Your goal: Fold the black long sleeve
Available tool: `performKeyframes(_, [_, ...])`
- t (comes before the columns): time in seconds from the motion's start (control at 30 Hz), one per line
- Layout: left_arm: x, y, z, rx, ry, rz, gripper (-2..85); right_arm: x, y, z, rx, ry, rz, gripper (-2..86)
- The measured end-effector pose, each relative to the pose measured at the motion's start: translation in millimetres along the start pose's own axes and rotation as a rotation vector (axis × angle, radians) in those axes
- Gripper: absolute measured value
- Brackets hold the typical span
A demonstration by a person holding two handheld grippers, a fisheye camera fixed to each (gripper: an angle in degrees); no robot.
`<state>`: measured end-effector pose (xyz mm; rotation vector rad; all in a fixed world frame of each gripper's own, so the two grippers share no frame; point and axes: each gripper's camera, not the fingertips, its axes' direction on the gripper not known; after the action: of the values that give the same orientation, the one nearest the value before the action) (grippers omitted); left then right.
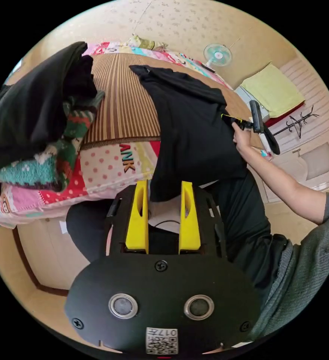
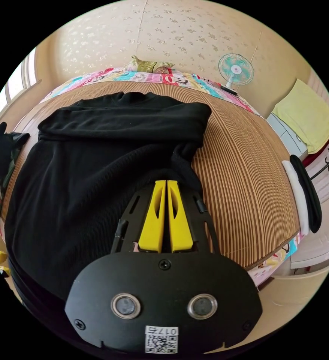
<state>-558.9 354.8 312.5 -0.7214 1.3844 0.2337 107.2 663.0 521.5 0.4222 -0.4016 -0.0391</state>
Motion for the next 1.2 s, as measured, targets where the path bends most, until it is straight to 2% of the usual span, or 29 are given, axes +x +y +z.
performKeyframes(0.1, [-18.1, -7.0, 18.3, -0.088, 0.074, -0.039, 13.6, 11.4, 1.4, -0.7, -0.006, -0.033, 0.014, 0.6])
performKeyframes(0.2, [-36.0, -14.4, 41.4, -0.233, 0.051, -0.078, 10.9, 39.7, 5.6, -8.7, -0.045, -0.154, 0.058, 0.7])
performKeyframes(0.27, [-43.6, -12.7, 41.6, -0.225, 0.102, -0.074, 7.3, 68.6, 24.8, -31.1, -0.007, -0.294, 0.077, 1.1])
performKeyframes(0.33, [-53.8, -9.6, 36.9, -0.195, 0.235, -0.058, 5.6, 95.3, 49.0, -52.6, 0.041, -0.422, 0.094, 1.8])
performKeyframes(0.47, [-86.8, 6.0, 15.5, -0.076, 0.686, -0.029, 4.6, 169.5, 118.6, -82.4, 0.144, -0.896, -0.04, 6.1])
performKeyframes(0.5, [-97.6, 12.4, 5.7, -0.004, 0.81, -0.036, 4.4, 181.1, 126.6, -81.0, 0.128, -0.928, -0.026, 6.6])
performKeyframes(0.57, [-111.3, 20.4, -5.6, 0.074, 0.912, -0.057, 4.3, 222.2, 155.1, -71.1, 0.052, -0.937, 0.071, 8.5])
performKeyframes(0.67, [-120.1, 25.7, -19.9, 0.11, 0.892, -0.061, 4.3, 246.5, 174.7, -56.6, -0.088, -0.786, 0.133, 11.9])
performKeyframes(0.77, [-114.3, 25.6, -29.1, 0.116, 0.839, -0.048, 4.3, 240.4, 175.2, -40.8, -0.258, -0.693, 0.103, 13.8])
performKeyframes(0.9, [-95.5, 27.0, -34.5, 0.108, 0.812, 0.009, 4.4, 223.0, 167.3, -18.3, -0.346, -0.543, 0.037, 14.0])
performKeyframes(1.0, [-96.0, 33.3, -36.5, 0.122, 0.812, 0.0, 4.5, 220.8, 158.0, 9.1, -0.407, -0.621, 0.009, 13.0])
performKeyframes(1.13, [-96.6, 44.2, -44.2, 0.121, 0.741, 0.008, 4.4, 233.6, 156.8, 41.1, -0.565, -0.773, 0.005, 4.9])
performKeyframes(1.2, [-96.0, 53.5, -50.5, 0.133, 0.723, 0.029, 4.4, 247.5, 158.6, 32.8, -0.506, -0.905, -0.016, 3.9])
